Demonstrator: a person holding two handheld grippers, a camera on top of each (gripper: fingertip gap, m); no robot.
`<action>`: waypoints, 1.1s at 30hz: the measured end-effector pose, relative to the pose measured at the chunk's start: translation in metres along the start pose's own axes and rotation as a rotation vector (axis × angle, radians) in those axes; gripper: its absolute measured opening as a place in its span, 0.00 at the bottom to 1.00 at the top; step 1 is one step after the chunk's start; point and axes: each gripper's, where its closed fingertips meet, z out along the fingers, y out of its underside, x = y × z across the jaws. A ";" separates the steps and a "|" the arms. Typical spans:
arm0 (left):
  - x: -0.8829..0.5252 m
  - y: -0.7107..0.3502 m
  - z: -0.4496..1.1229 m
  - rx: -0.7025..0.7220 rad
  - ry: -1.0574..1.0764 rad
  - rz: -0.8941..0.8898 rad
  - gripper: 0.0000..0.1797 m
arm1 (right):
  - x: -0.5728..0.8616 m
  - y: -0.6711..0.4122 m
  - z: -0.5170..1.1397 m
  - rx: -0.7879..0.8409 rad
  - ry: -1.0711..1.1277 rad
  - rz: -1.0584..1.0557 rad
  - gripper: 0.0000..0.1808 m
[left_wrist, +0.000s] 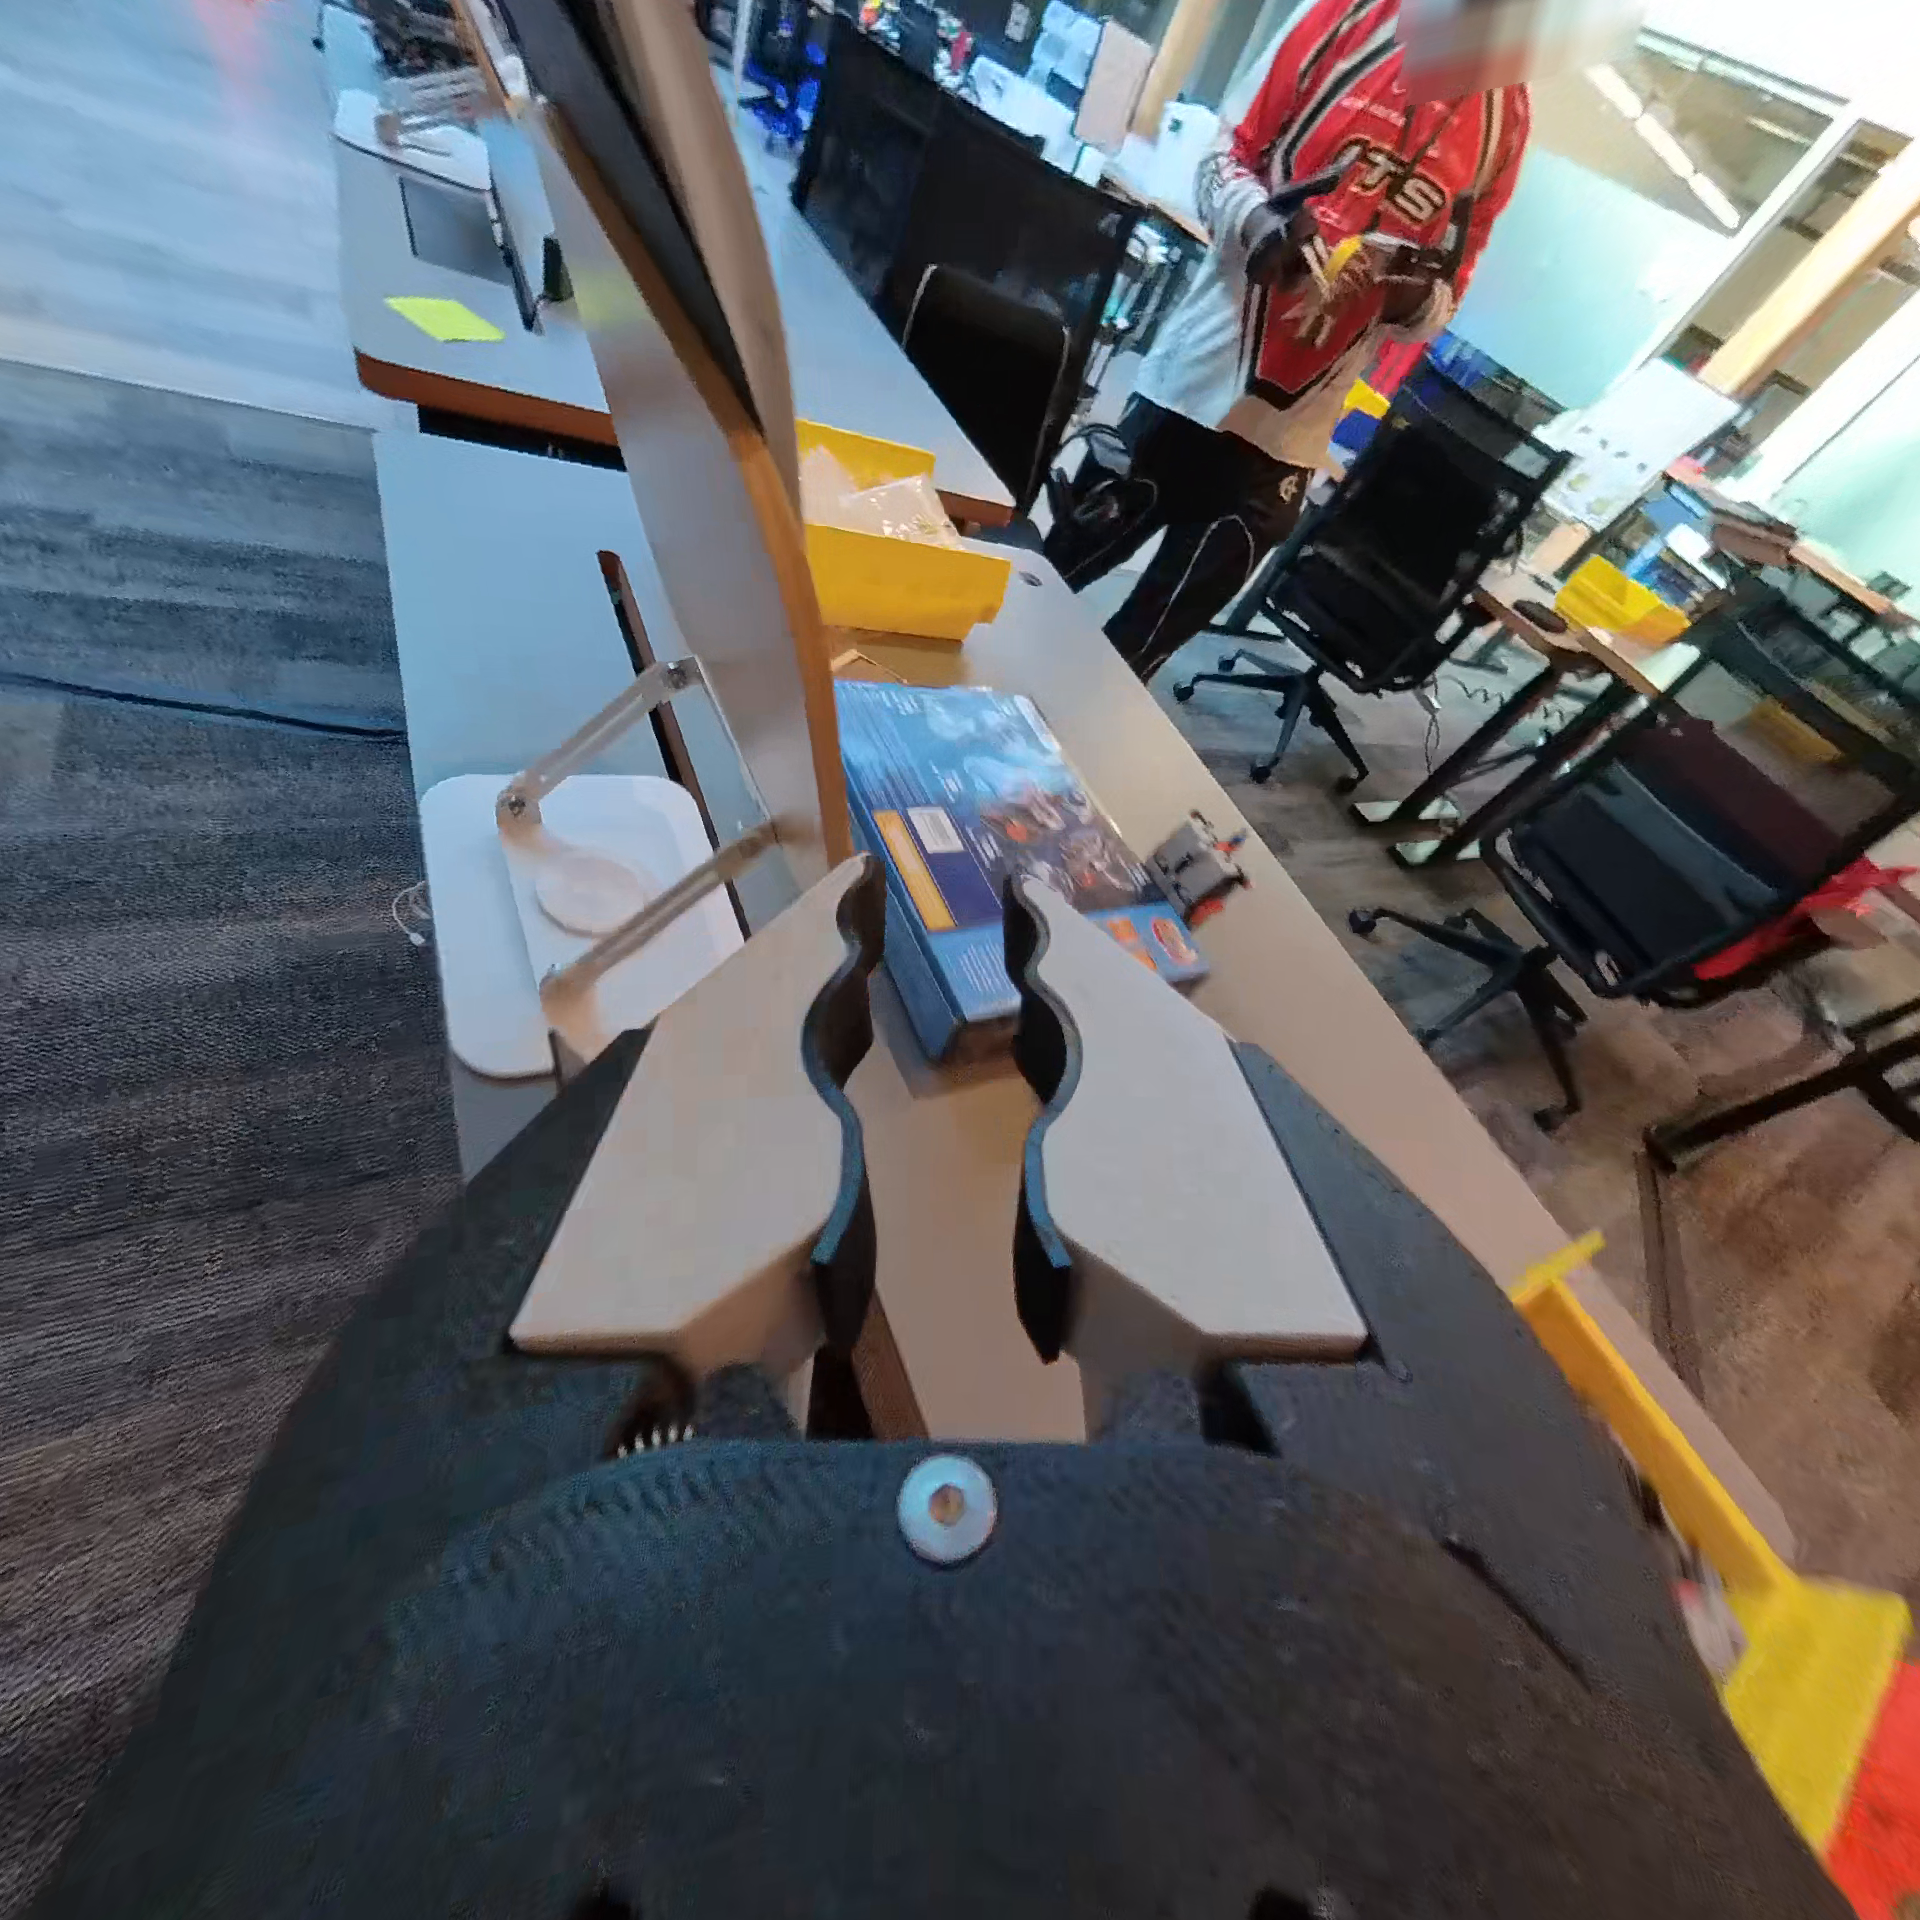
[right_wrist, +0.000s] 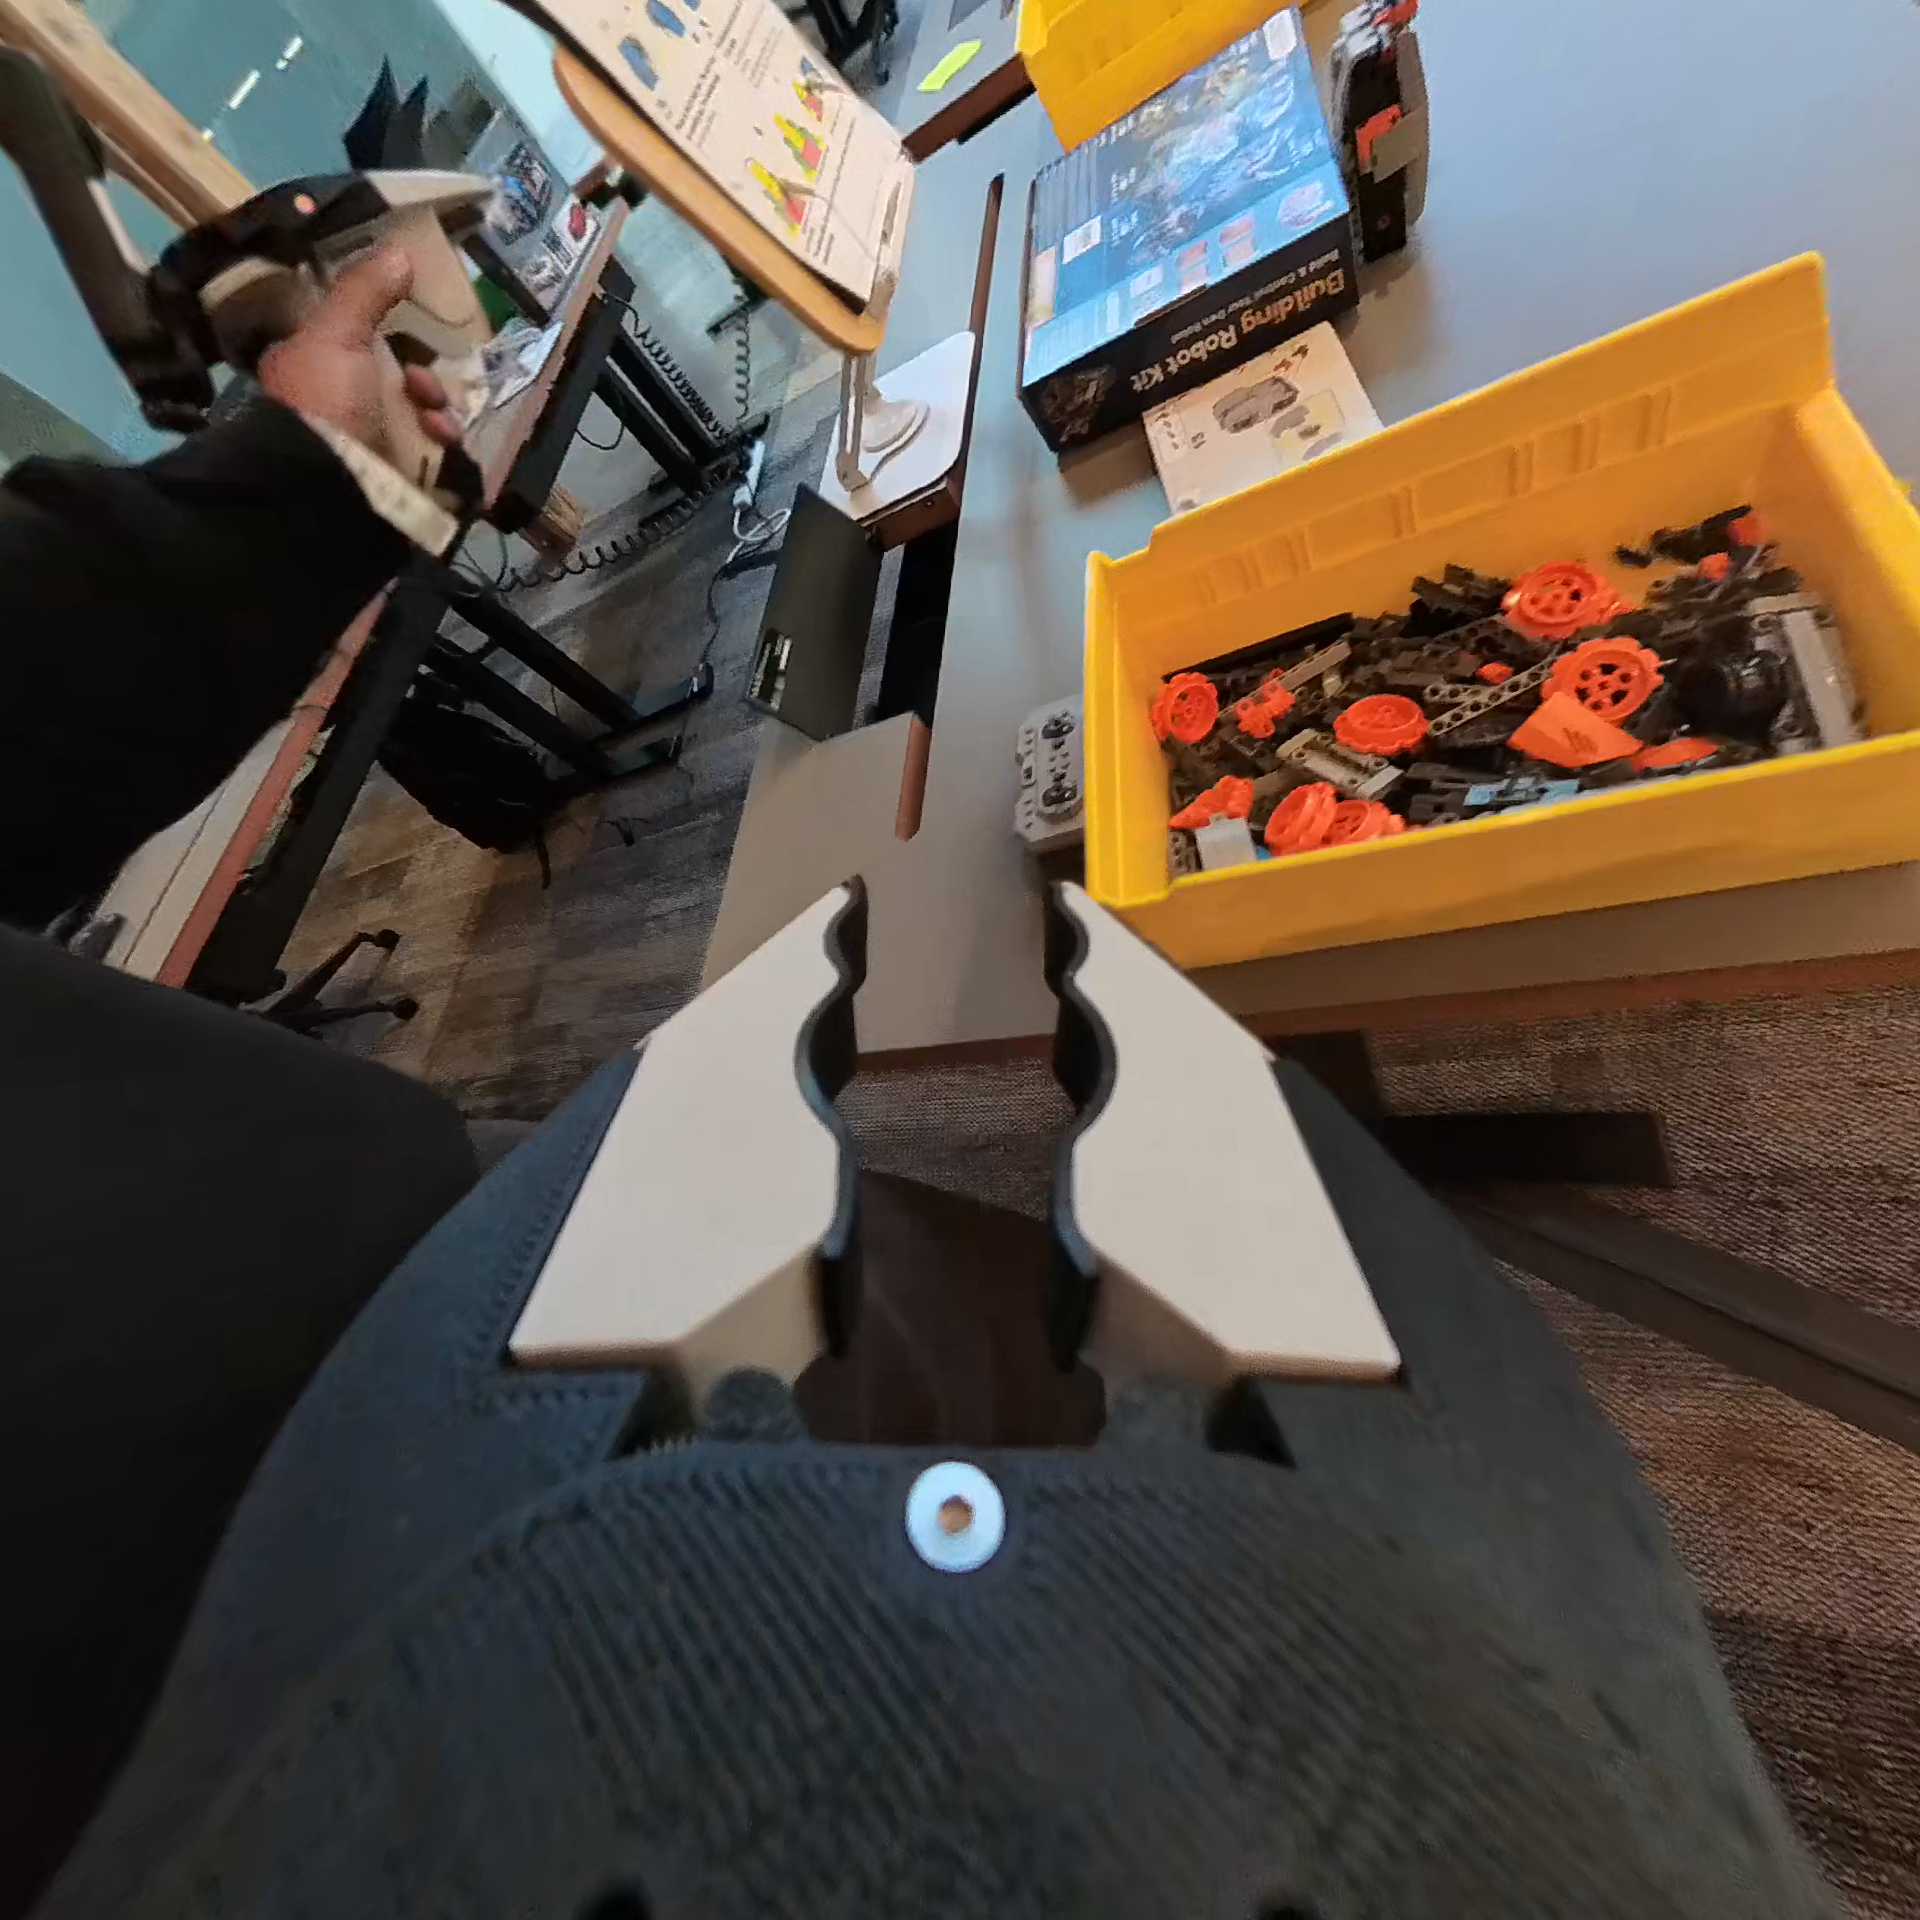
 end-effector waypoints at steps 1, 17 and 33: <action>0.008 0.010 -0.025 -0.009 0.006 0.027 0.12 | -0.005 0.008 -0.004 0.003 -0.011 -0.001 0.19; -0.084 0.129 -0.290 -0.283 -0.111 0.178 0.31 | -0.227 0.068 0.126 -0.198 -0.402 -0.277 0.18; -0.402 0.032 -0.385 -0.311 -0.167 0.176 0.44 | -0.529 0.098 0.433 -0.341 -0.490 -0.726 0.21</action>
